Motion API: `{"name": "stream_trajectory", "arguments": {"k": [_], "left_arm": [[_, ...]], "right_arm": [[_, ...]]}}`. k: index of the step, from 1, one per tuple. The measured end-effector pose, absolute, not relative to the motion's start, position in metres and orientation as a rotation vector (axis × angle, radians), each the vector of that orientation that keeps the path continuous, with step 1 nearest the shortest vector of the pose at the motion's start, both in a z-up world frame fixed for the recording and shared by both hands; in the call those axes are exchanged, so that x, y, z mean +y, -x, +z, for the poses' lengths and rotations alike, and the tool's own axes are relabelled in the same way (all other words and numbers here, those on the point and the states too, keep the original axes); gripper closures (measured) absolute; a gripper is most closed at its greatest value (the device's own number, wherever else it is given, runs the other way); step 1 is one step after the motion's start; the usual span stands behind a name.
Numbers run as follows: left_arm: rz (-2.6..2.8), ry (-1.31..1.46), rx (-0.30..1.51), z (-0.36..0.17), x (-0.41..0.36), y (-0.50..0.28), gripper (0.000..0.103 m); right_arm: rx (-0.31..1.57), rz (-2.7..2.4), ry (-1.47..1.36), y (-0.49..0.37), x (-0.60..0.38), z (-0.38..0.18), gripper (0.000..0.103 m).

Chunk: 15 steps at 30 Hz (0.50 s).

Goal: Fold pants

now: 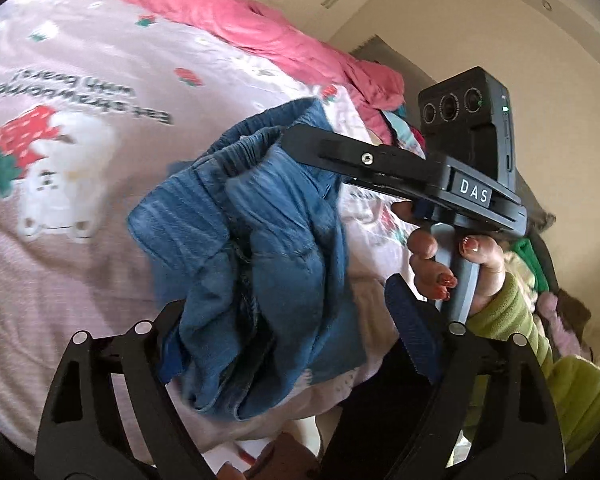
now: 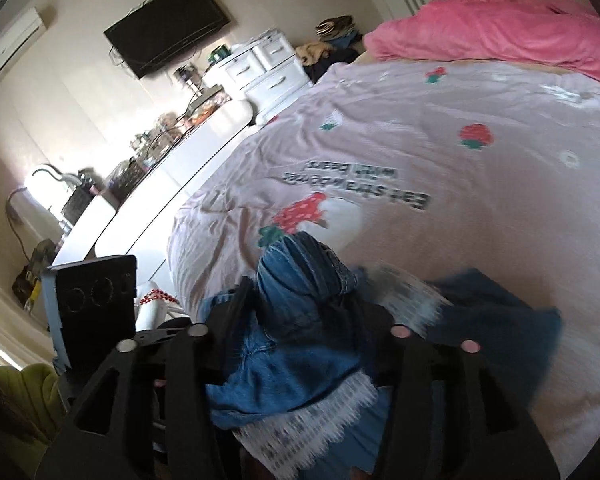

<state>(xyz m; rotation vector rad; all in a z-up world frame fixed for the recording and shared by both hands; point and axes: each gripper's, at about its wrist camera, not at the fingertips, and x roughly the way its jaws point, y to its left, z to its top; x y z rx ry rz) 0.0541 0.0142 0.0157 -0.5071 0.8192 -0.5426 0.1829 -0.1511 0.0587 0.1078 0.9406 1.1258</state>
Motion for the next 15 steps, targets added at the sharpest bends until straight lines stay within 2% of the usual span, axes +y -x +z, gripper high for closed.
{"name": "stream_trajectory", "arguments": {"k": [1,3,7,14,15], "left_arm": [[-0.556,0.496,0.823,0.016,0.008,-0.056,0.023],[-0.6,0.464,0.843,0.013,-0.007,-0.054,0.02],[-0.642,0.477,0.885,0.003,-0.023,-0.056,0.02],[-0.581,0.328,0.918,-0.007,-0.042,-0.057,0.02],[-0.579,0.312,0.919,-0.008,-0.047,-0.057,0.019]], "right_arm": [[0.934,1.114,-0.128,-0.183,-0.161,0.058,0.039],[0.917,1.056,-0.189,-0.185,-0.194,0.053,0.035],[0.951,0.9,-0.131,-0.181,-0.222,0.035,0.035],[0.989,0.843,-0.019,-0.165,-0.207,0.012,0.036],[0.997,0.816,0.008,-0.165,-0.205,0.009,0.038]]}}
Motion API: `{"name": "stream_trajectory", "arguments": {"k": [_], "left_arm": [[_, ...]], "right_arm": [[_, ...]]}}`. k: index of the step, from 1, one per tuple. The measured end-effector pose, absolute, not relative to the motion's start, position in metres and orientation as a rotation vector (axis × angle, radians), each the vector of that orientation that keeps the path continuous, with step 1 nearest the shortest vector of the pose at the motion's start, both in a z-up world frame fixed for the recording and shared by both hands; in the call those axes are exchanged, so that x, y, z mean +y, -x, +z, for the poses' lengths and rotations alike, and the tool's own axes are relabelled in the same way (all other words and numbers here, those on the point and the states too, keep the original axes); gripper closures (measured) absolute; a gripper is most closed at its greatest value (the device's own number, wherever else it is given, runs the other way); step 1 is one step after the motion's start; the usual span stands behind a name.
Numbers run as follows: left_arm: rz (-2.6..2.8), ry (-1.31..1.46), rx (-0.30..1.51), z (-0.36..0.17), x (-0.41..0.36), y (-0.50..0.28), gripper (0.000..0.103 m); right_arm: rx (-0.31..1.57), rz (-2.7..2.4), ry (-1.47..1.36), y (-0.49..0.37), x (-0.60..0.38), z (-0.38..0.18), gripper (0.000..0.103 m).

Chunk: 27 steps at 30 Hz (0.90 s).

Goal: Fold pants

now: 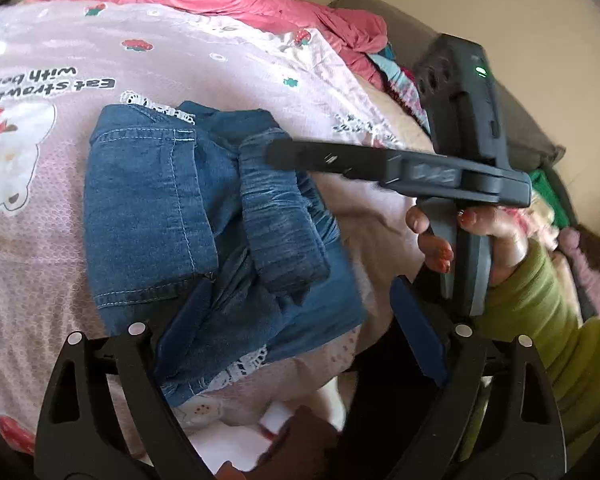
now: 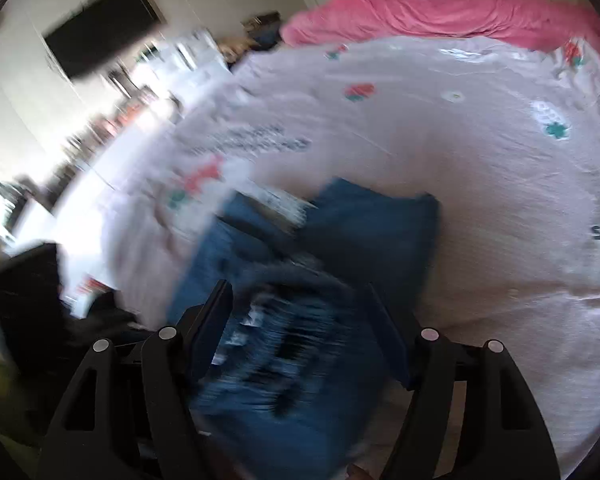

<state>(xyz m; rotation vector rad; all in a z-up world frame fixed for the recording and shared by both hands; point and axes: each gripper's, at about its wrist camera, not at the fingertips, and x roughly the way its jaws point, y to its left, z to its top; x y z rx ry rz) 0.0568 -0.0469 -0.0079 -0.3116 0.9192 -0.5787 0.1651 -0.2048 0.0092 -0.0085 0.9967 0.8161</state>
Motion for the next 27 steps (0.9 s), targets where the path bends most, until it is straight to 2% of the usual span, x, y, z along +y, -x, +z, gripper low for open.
{"name": "stream_trajectory", "arguments": {"k": [5,14,24,26,27], "left_arm": [[-0.577,0.305,0.932,-0.015,-0.056,-0.063,0.019],[-0.481,0.337,0.857,0.019,-0.014,-0.047,0.016],[-0.288,0.321,0.849,0.019,0.033,-0.082,0.016],[-0.295,0.303,0.859,0.015,0.03,-0.094,0.023],[-0.304,0.304,0.868,0.012,0.032,-0.097,0.033]], "right_arm": [[1.065,0.743,0.021,-0.17,-0.215,-0.016,0.038],[0.872,0.759,0.002,-0.129,-0.244,0.027,0.036],[0.758,0.853,0.169,-0.042,-0.22,0.036,0.036],[0.725,0.872,0.286,-0.023,-0.201,0.034,0.036],[0.706,0.876,0.334,-0.015,-0.195,0.034,0.036]]}}
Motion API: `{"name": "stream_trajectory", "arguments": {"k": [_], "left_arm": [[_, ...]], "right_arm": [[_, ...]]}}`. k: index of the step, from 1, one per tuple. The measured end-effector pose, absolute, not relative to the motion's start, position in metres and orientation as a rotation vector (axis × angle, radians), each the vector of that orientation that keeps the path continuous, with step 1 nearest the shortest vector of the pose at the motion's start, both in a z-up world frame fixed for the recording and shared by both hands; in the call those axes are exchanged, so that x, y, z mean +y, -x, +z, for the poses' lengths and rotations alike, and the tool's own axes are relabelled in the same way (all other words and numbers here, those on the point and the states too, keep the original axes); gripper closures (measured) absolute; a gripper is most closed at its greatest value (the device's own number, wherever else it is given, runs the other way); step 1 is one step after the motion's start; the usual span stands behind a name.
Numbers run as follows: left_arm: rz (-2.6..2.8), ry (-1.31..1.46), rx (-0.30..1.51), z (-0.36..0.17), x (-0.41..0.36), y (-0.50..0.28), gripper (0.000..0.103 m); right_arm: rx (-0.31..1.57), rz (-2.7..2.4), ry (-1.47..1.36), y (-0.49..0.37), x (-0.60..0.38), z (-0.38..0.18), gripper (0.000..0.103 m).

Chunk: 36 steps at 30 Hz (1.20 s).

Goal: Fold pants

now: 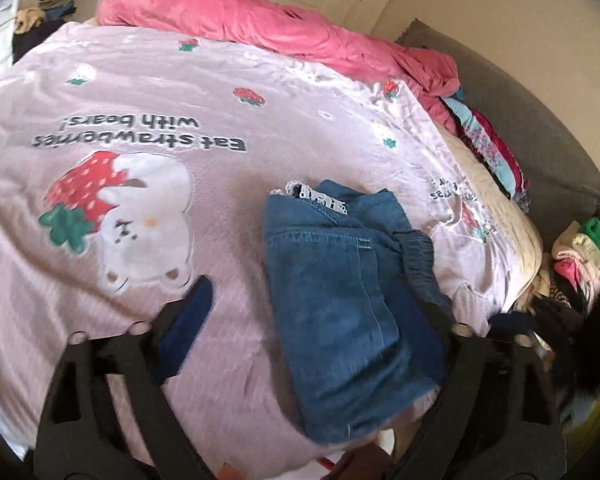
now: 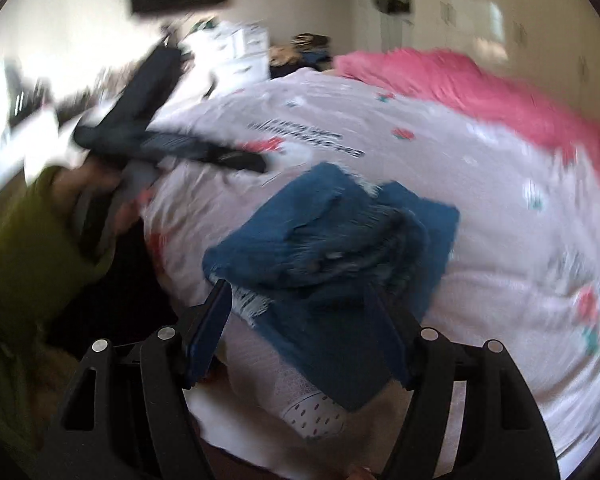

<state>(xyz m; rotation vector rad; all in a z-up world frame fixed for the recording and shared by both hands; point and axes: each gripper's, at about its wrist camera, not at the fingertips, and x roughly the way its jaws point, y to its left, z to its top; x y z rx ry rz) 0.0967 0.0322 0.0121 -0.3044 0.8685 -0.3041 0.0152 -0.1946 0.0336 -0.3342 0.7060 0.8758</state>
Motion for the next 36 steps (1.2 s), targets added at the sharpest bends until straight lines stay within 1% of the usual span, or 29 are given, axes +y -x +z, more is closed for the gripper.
{"name": "stream_trajectory", "arguments": {"k": [1,2,3,4,5,6,9,15,16,18,19,20,21,22,23,26,28,32,36], "left_arm": [[-0.316,0.313,0.878,0.01,0.03,-0.104,0.037],[-0.334,0.319,0.887,0.008,0.028,-0.11,0.038],[-0.349,0.312,0.891,0.006,0.023,-0.117,0.045],[-0.354,0.299,0.897,0.004,0.019,-0.123,0.05],[-0.357,0.288,0.91,0.001,0.014,-0.13,0.051],[-0.358,0.28,0.916,-0.001,0.012,-0.134,0.052],[-0.352,0.269,0.923,-0.01,0.006,-0.142,0.052],[-0.352,0.27,0.924,-0.019,0.006,-0.144,0.052],[-0.352,0.27,0.924,-0.02,0.006,-0.144,0.052],[-0.349,0.27,0.925,-0.019,0.006,-0.144,0.051],[-0.346,0.267,0.925,-0.019,0.006,-0.143,0.051],[-0.344,0.265,0.925,-0.019,0.006,-0.144,0.05],[-0.344,0.262,0.925,-0.019,0.005,-0.144,0.049],[-0.343,0.261,0.926,-0.019,0.004,-0.144,0.049],[-0.345,0.261,0.927,-0.019,0.004,-0.144,0.048],[-0.35,0.263,0.921,-0.019,0.004,-0.143,0.046],[-0.351,0.265,0.918,-0.02,0.004,-0.143,0.045],[-0.343,0.257,0.919,-0.02,0.003,-0.142,0.043],[-0.332,0.26,0.925,-0.022,0.004,-0.142,0.04]], "right_arm": [[0.686,0.89,0.411,-0.006,-0.183,0.031,0.036],[0.676,0.899,0.45,-0.001,-0.175,0.029,0.037],[0.672,0.909,0.481,0.002,-0.168,0.027,0.038],[0.672,0.924,0.51,0.004,-0.161,0.025,0.041],[0.67,0.935,0.541,0.006,-0.154,0.022,0.044],[0.665,0.941,0.566,0.008,-0.15,0.02,0.048],[0.633,0.937,0.656,0.008,-0.133,0.015,0.054],[0.592,0.996,0.729,0.003,-0.108,0.012,0.057],[0.591,1.002,0.749,0.001,-0.103,0.009,0.061],[0.599,0.999,0.78,-0.006,-0.093,0.002,0.066],[0.606,1.012,0.793,-0.01,-0.088,-0.002,0.071],[0.612,1.037,0.795,-0.012,-0.085,-0.005,0.08],[0.638,1.082,0.79,-0.014,-0.082,-0.009,0.093],[0.661,1.107,0.777,-0.015,-0.081,-0.011,0.097],[0.691,1.135,0.771,-0.014,-0.082,-0.012,0.098],[0.677,1.177,0.777,-0.002,-0.097,-0.008,0.098],[0.711,1.175,0.731,-0.004,-0.109,-0.01,0.099],[0.772,1.149,0.667,-0.01,-0.118,-0.031,0.099],[0.792,1.137,0.564,-0.013,-0.123,-0.033,0.099]]}}
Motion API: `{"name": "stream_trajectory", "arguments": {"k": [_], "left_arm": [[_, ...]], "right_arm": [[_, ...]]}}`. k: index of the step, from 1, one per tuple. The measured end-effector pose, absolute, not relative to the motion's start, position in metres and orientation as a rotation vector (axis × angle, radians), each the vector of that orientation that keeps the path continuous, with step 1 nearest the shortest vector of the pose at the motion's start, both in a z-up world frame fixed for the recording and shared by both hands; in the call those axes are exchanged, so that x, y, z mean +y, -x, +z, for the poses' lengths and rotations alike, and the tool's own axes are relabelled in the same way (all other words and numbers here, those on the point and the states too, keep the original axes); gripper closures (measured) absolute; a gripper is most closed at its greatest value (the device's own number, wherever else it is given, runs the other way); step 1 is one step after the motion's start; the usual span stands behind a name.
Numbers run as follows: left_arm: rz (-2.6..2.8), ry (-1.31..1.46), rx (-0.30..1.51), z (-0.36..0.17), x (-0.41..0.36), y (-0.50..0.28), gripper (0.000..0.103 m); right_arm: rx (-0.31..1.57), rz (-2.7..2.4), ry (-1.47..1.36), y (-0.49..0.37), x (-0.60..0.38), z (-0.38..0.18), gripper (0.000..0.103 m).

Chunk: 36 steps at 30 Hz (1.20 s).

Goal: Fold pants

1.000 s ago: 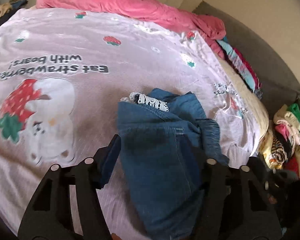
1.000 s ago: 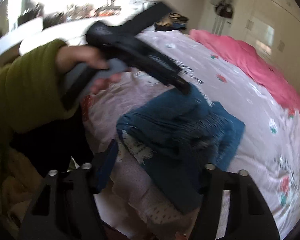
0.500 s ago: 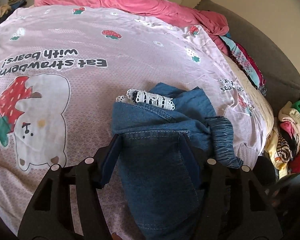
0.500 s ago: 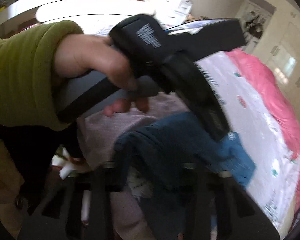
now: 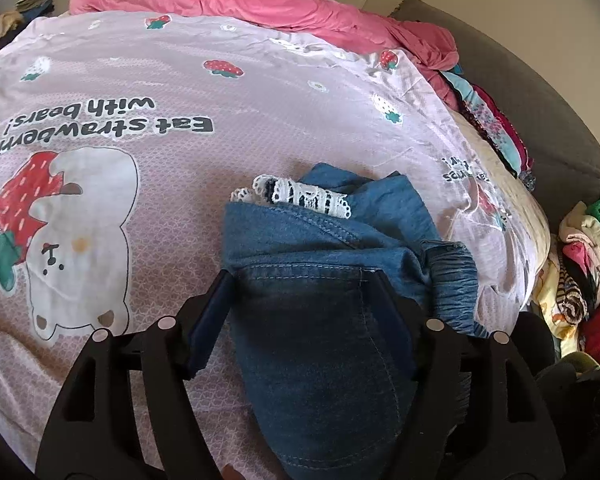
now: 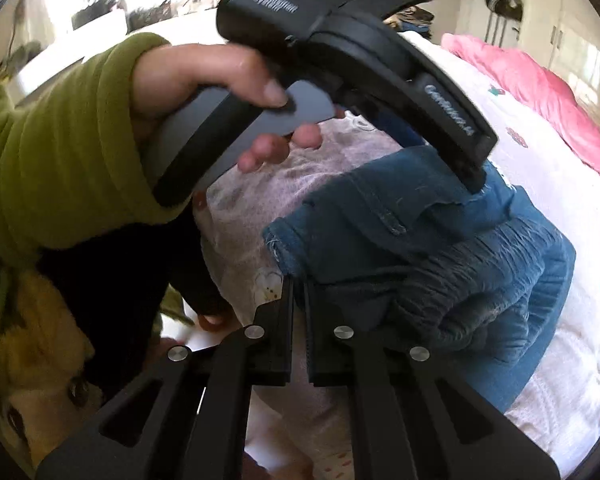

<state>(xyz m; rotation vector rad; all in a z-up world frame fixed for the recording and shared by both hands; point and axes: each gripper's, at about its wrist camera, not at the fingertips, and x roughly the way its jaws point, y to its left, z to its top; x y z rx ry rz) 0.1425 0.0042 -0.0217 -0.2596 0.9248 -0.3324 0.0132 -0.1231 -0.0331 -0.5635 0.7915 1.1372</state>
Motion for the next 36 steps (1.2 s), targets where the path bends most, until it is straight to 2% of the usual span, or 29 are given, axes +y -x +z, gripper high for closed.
{"name": "stream_trajectory", "arguments": {"k": [5,10,17,19,23,25,29,31,33,36], "left_arm": [[-0.331,0.264,0.919,-0.02,0.005,-0.14,0.039],[-0.332,0.261,0.9,-0.013,0.005,-0.135,0.039],[-0.323,0.26,0.874,-0.004,0.005,-0.127,0.036],[-0.326,0.263,0.867,-0.001,0.004,-0.124,0.034],[-0.331,0.265,0.859,0.002,0.002,-0.118,0.034],[-0.332,0.258,0.854,0.004,0.001,-0.115,0.034],[-0.33,0.258,0.84,0.01,0.0,-0.107,0.028],[-0.321,0.256,0.829,0.014,0.001,-0.102,0.025],[-0.307,0.251,0.821,0.016,0.004,-0.097,0.023],[-0.287,0.249,0.823,0.015,0.009,-0.091,0.02]], "right_arm": [[0.798,1.114,0.501,-0.015,-0.135,-0.024,0.097],[0.787,1.098,0.449,-0.012,-0.137,-0.012,0.084],[0.764,1.092,0.413,-0.004,-0.141,0.002,0.079],[0.752,1.087,0.404,-0.002,-0.144,0.009,0.066],[0.722,1.074,0.378,-0.001,-0.152,0.023,0.066],[0.707,1.054,0.354,-0.001,-0.157,0.029,0.054],[0.681,1.008,0.31,-0.004,-0.171,0.043,0.052],[0.665,0.974,0.277,-0.009,-0.182,0.049,0.041],[0.66,0.936,0.243,-0.015,-0.19,0.051,0.037],[0.691,0.845,0.18,-0.033,-0.206,0.05,0.036]]}}
